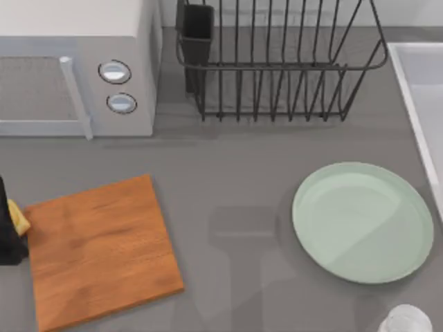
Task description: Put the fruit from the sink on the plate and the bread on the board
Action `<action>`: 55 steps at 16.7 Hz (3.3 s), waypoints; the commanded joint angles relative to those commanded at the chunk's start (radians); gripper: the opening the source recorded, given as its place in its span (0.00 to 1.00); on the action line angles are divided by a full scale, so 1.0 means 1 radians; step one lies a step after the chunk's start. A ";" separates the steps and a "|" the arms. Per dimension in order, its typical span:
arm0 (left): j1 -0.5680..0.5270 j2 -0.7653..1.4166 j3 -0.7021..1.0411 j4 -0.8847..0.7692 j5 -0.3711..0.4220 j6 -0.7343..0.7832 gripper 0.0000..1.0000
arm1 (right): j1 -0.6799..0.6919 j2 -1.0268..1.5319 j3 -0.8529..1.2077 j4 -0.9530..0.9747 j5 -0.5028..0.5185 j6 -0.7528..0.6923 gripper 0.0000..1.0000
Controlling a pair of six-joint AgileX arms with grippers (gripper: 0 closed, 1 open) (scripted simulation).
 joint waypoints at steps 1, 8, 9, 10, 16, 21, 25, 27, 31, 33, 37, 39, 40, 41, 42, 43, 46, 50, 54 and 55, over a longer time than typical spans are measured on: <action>0.000 0.000 0.000 0.000 0.000 0.000 1.00 | 0.000 0.000 0.000 0.000 0.000 0.000 0.00; 0.000 0.000 0.000 0.000 0.000 0.000 1.00 | 0.000 0.000 0.000 0.000 0.000 0.000 0.00; 0.000 0.000 0.000 0.000 0.000 0.000 1.00 | 0.001 -0.071 0.016 -0.042 -0.013 0.008 0.00; 0.000 0.000 0.000 0.000 0.000 0.000 1.00 | 0.001 -0.074 0.018 -0.045 -0.013 0.008 0.00; 0.000 0.000 0.000 0.000 0.000 0.000 1.00 | 0.000 -0.195 0.093 -0.253 -0.014 0.005 0.00; 0.000 0.000 0.000 0.000 0.000 0.000 1.00 | 0.000 -0.281 0.141 -0.377 -0.015 0.004 0.00; 0.000 0.000 0.000 0.000 0.000 0.000 1.00 | 0.002 -0.278 0.139 -0.374 -0.016 0.007 0.00; 0.000 0.000 0.000 0.000 0.000 0.000 1.00 | 0.033 -0.296 0.162 -0.364 -0.019 0.027 0.00; 0.000 0.000 0.000 0.000 0.000 0.000 1.00 | 0.180 -0.326 0.218 -0.354 -0.035 0.133 0.00; 0.000 0.000 0.000 0.000 0.000 0.000 1.00 | 0.271 -0.342 0.237 -0.367 -0.041 0.207 0.00; 0.000 0.000 0.000 0.000 0.000 0.000 1.00 | 0.450 -0.378 0.262 -0.428 -0.045 0.372 0.00; 0.000 0.000 0.000 0.000 0.000 0.000 1.00 | 0.529 -0.392 0.274 -0.476 -0.042 0.454 0.00; 0.000 0.000 0.000 0.000 0.000 0.000 1.00 | 0.564 -0.397 0.280 -0.505 -0.039 0.493 0.00; 0.000 0.000 0.000 0.000 0.000 0.000 1.00 | 0.596 -0.403 0.285 -0.536 -0.036 0.529 0.00; 0.000 0.000 0.000 0.000 0.000 0.000 1.00 | 0.624 -0.409 0.288 -0.569 -0.033 0.563 0.00; 0.000 0.000 0.000 0.000 0.000 0.000 1.00 | 0.647 -0.416 0.289 -0.602 -0.028 0.595 0.00; 0.000 0.000 0.000 0.000 0.000 0.000 1.00 | 0.692 -0.444 0.285 -0.694 -0.013 0.667 0.00; 0.000 0.000 0.000 0.000 0.000 0.000 1.00 | 0.706 -0.461 0.281 -0.742 -0.004 0.699 0.00; 0.000 0.000 0.000 0.000 0.000 0.000 1.00 | 0.706 -0.461 0.281 -0.742 -0.004 0.699 0.08; 0.000 0.000 0.000 0.000 0.000 0.000 1.00 | 0.706 -0.461 0.281 -0.742 -0.004 0.699 0.15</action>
